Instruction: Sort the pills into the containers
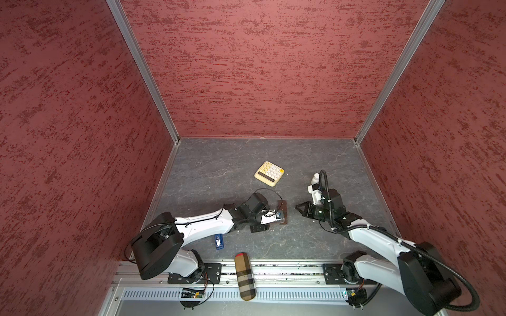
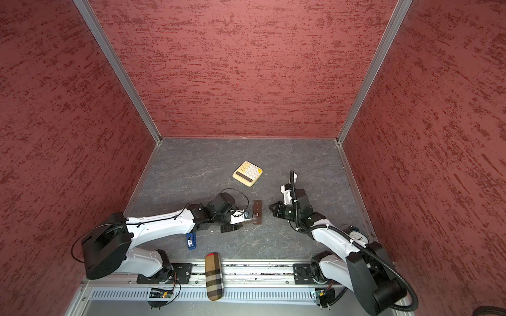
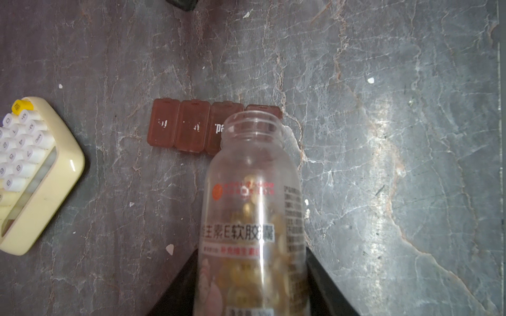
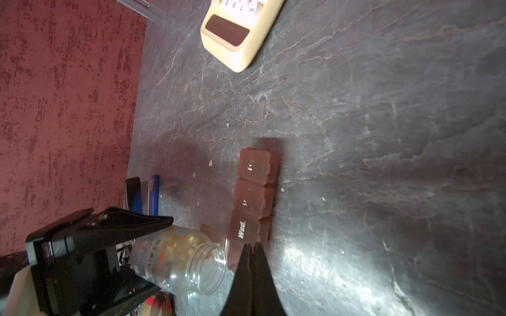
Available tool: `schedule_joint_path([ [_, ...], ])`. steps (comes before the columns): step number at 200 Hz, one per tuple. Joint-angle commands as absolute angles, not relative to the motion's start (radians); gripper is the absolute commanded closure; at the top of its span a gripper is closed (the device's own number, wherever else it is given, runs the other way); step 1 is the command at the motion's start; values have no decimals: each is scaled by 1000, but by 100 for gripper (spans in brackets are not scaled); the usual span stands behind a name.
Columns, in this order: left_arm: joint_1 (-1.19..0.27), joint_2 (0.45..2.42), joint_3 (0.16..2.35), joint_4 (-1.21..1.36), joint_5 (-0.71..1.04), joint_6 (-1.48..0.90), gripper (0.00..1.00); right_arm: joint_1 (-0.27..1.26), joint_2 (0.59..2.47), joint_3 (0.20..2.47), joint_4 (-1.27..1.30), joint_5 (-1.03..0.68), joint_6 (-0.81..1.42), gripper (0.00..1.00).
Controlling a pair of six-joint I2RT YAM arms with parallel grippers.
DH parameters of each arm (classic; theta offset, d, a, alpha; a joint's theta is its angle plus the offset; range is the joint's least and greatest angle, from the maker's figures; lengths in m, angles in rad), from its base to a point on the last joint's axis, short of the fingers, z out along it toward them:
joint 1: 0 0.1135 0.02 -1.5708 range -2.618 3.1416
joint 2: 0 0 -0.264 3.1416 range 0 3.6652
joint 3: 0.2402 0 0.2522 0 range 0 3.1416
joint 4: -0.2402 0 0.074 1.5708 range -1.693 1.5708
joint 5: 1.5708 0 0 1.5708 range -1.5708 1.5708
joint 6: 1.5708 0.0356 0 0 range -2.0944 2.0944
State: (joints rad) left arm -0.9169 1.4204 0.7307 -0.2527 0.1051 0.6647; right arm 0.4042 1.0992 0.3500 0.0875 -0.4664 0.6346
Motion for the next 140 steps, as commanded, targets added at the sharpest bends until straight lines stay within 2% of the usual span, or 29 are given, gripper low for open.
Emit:
schedule_joint_path([
  [1, -907, 1437, 760, -280, 128, 686, 100, 418, 1015, 300, 97, -472, 546, 100],
  [72, -901, 1465, 800, -313, 142, 705, 100, 504, 752, 175, 84, -470, 448, 100],
  [140, -892, 1472, 820, -319, 153, 709, 100, 611, 745, 132, 115, -400, 450, 100],
])
